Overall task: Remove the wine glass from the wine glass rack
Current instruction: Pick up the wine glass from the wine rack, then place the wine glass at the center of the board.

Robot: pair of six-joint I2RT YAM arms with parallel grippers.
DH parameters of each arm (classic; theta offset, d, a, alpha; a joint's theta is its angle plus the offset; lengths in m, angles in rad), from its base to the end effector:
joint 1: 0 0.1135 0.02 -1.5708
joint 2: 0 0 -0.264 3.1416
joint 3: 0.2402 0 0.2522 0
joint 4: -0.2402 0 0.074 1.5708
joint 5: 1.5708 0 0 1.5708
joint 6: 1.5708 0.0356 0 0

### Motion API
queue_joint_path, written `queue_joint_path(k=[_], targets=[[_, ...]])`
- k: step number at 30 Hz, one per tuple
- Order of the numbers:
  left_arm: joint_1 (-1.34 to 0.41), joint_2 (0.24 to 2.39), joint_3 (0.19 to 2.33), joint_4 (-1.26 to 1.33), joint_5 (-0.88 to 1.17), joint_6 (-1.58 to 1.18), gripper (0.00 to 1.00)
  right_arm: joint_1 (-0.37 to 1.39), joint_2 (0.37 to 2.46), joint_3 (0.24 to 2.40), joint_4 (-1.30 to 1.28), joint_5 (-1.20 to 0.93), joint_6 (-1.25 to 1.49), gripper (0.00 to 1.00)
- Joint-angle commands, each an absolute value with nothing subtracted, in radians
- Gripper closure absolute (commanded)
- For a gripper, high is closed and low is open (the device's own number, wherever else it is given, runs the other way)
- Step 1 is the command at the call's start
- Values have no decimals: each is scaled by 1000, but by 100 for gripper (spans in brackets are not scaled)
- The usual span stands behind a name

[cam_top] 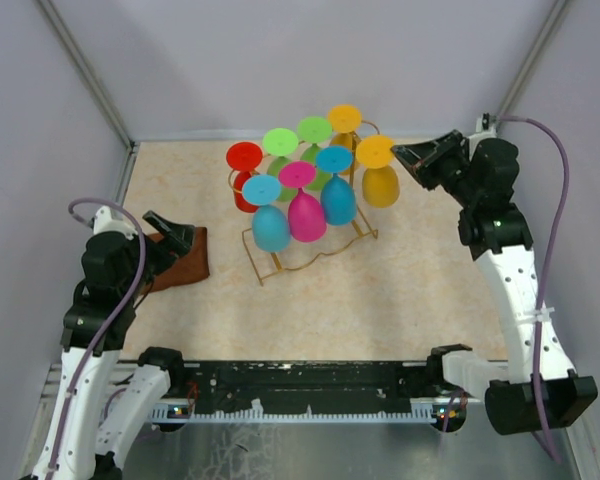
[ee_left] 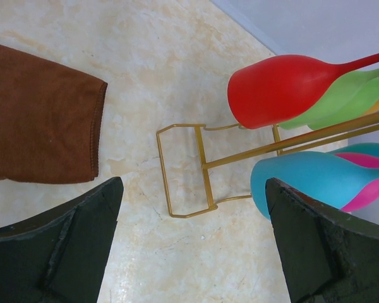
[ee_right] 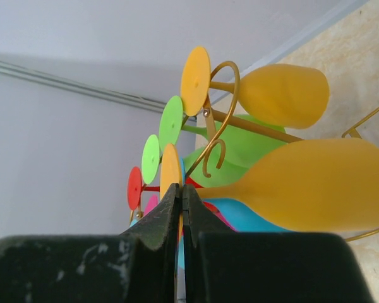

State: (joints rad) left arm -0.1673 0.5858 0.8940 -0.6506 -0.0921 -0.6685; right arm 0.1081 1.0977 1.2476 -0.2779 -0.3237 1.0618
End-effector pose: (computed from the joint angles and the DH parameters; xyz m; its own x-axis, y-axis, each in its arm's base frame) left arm 0.1172 -0.0165 0.3542 -0.3096 -0.5736 -0.7583 -0.1421 0.8165 -0.5596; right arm 0.2372 0.0371 0.4307 -0.4250 0.7866 -0.4479 -0.0919 0.4547 0.8859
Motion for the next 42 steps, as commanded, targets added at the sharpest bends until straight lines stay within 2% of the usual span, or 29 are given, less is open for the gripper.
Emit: queue_joint_path(k=[1,8,12,17,23,28,34,39,42], targets=[[-161,571,885,-624,-73,-650,1,101,1010,1223,-264,-307,1036,100],[-161,554,893,-643,-30,-492,1,101,833,1071,-191,-361,1024,100],[-161,567,913,-642,62,-470,1,101,695,954,-157,-407,945,100],[-161,585,900,-641,192,-511,1,101,577,841,-238,-411,915,100],[-161,588,877,-742,319,-526,1,101,484,779,-387,-510,888,100],[-161,570,824,-835,514,-517,1,101,400,736,-490,-606,845,100],[-162,530,671,-712,926,-489,4,101,362,682,-524,-785,813,100],[-194,527,596,-572,1010,-551,5,101,374,670,-478,-897,749,100],[-293,539,582,-493,958,-596,4,103,419,649,-388,-977,767,100]])
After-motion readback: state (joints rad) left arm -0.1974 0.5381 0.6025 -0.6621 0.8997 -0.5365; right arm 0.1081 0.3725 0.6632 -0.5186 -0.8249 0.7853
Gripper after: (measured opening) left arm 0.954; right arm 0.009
